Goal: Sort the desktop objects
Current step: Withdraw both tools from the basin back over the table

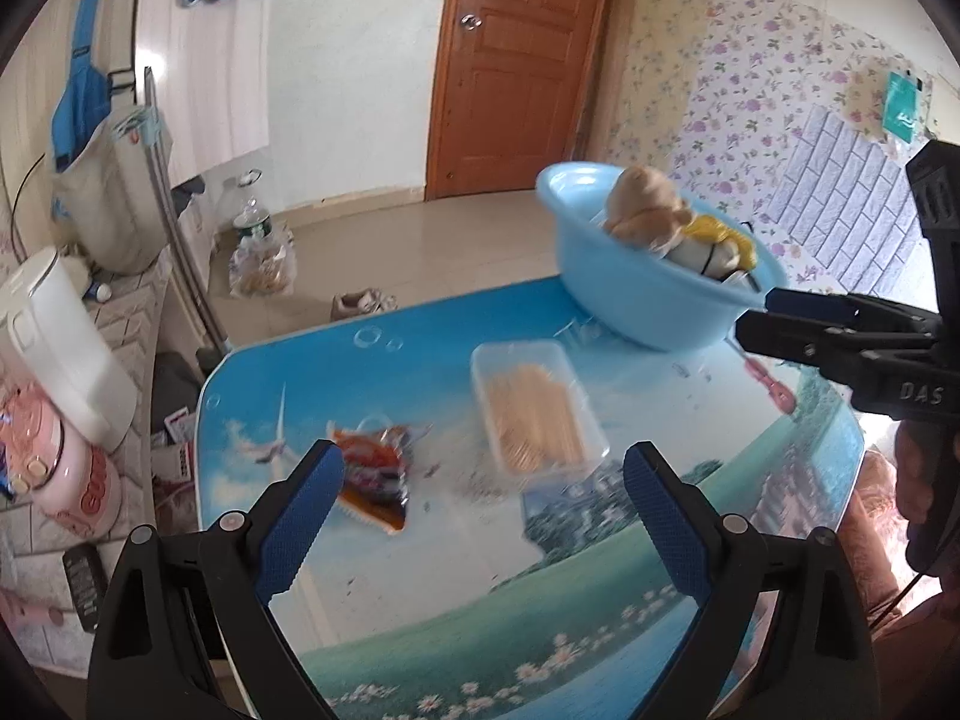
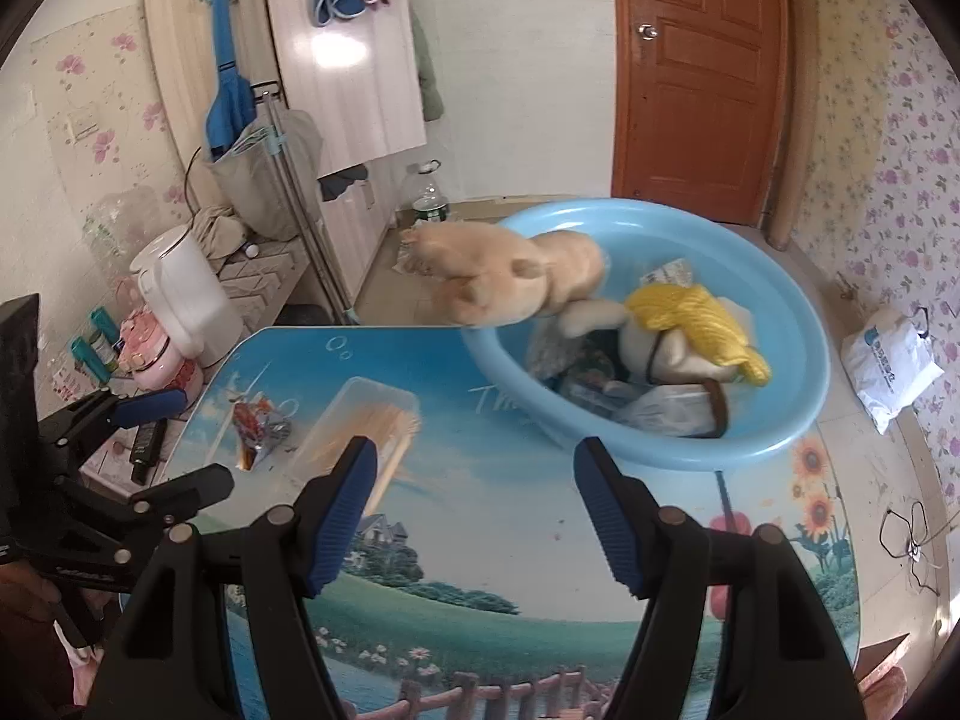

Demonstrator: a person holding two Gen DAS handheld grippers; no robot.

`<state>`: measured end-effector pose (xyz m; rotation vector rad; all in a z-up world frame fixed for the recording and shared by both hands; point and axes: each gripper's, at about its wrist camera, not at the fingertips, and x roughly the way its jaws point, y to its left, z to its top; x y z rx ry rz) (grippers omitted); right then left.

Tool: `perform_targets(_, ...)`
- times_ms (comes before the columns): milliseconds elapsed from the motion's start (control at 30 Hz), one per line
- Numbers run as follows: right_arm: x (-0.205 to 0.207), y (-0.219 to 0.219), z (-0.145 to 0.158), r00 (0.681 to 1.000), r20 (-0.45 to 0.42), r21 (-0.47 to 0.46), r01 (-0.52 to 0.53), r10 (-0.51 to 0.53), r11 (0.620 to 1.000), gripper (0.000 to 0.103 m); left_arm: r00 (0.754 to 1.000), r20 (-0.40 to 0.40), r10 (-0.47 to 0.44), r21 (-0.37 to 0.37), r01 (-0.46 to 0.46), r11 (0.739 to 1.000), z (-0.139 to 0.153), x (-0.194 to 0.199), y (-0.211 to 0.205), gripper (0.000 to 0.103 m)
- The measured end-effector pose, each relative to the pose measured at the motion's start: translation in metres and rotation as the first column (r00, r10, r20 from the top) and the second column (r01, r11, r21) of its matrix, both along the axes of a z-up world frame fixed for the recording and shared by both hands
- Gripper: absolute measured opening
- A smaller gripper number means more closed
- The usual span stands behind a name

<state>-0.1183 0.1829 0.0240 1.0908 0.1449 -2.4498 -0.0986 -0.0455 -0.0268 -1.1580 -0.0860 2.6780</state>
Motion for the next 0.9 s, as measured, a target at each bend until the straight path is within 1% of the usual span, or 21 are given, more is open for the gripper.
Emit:
perform_targets(167,0.002,-0.012,-0.013,0.999,0.040,0.011,-0.036,0.036,0.999,0.068,0.999,0.033,0.030,0.011,-0.030,0.999,-0.015,0.002,-0.012,0.094)
perform_targets(333,0.000,-0.022,-0.021,0.997,0.072,0.015,-0.041,0.040,0.999,0.068,0.996,0.055,0.066,0.006,-0.067,0.998,-0.026,-0.004,-0.021,0.094)
perform_targets(467,0.000,-0.035,-0.026,0.994,0.087,0.016,-0.061,0.059,0.998,0.068,0.993,0.081,0.089,-0.019,-0.088,0.996,-0.038,-0.012,-0.025,0.094)
perform_targets(633,-0.007,-0.048,-0.035,0.991,0.124,0.029,-0.054,0.050,0.998,0.068,0.991,0.102,0.084,-0.008,-0.084,0.996,-0.048,-0.020,-0.030,0.094)
perform_targets(733,-0.011,-0.054,-0.040,0.988,0.147,0.020,-0.044,0.041,0.999,0.069,0.990,0.118,0.080,-0.002,-0.080,0.997,-0.054,-0.028,-0.034,0.094)
perform_targets(767,-0.013,-0.055,-0.042,0.987,0.154,0.015,-0.041,0.038,0.999,0.070,0.990,0.122,0.077,-0.001,-0.077,0.997,-0.055,-0.031,-0.034,0.094)
perform_targets(800,-0.015,-0.057,-0.044,0.986,0.162,0.011,-0.036,0.034,0.999,0.074,0.989,0.125,0.073,-0.001,-0.074,0.997,-0.056,-0.033,-0.035,0.094)
perform_targets(833,-0.016,-0.058,-0.046,0.985,0.173,0.008,-0.029,0.027,1.000,0.077,0.989,0.127,0.070,-0.001,-0.071,0.997,-0.057,-0.036,-0.034,0.094)
perform_targets(867,-0.019,-0.060,-0.048,0.982,0.186,0.005,-0.021,0.020,1.000,0.077,0.989,0.129,0.068,0.000,-0.068,0.998,-0.058,-0.038,-0.035,0.091)
perform_targets(900,-0.020,-0.062,-0.051,0.980,0.198,0.004,-0.017,0.016,1.000,0.077,0.989,0.130,0.065,0.002,-0.066,0.998,-0.059,-0.039,-0.035,0.086)
